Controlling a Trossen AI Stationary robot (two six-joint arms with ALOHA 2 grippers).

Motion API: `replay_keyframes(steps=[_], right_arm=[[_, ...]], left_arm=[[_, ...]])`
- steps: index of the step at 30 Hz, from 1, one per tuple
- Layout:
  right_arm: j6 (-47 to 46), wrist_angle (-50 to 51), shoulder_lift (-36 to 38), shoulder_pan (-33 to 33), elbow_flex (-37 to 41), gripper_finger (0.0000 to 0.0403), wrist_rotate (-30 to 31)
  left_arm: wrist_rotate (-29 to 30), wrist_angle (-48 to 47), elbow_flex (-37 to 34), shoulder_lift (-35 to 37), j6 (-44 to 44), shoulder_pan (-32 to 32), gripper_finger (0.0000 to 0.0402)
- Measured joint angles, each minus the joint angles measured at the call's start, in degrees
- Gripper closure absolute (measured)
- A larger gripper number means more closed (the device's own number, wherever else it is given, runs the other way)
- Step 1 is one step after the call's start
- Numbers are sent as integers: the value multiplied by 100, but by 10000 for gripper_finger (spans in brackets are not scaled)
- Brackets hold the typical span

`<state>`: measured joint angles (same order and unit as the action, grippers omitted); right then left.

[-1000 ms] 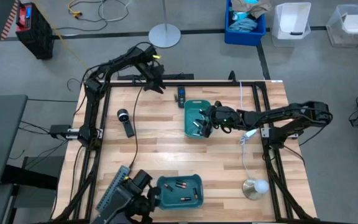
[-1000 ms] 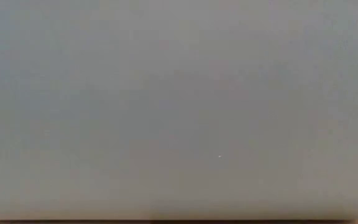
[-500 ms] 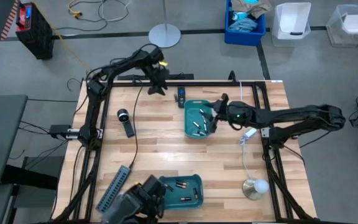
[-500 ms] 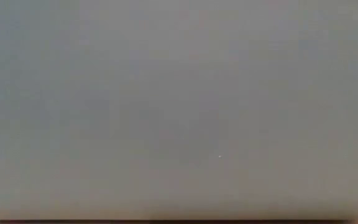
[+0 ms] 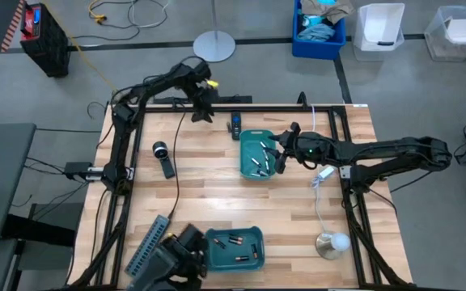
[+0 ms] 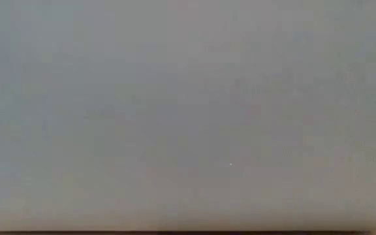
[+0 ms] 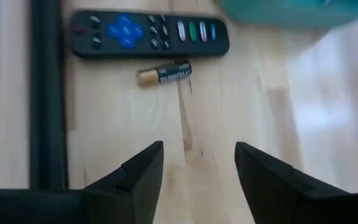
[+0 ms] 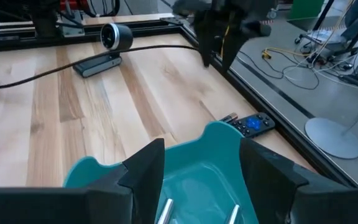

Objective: Sort batteries
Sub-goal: Put the black battery into the blue bin

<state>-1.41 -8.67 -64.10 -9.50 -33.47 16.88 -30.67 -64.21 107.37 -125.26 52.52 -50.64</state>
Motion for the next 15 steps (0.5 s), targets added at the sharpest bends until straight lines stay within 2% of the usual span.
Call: replay_keyframes(steps=[4,7,11,15], right_arm=[[0,62,0,0,0,182,-2],[-2,137,0,0,0,182,-2],[-4,163,0,2,0,182,-2],[-7,164,0,0,0,182,-2]], left_arm=[[-805,0,0,39,-175,-439,247],[-929,131,0,41,-228,-581,296],[-1115,260,0,41,-167,-612,380],[-1556,998,-189,98,-419,-631,399]])
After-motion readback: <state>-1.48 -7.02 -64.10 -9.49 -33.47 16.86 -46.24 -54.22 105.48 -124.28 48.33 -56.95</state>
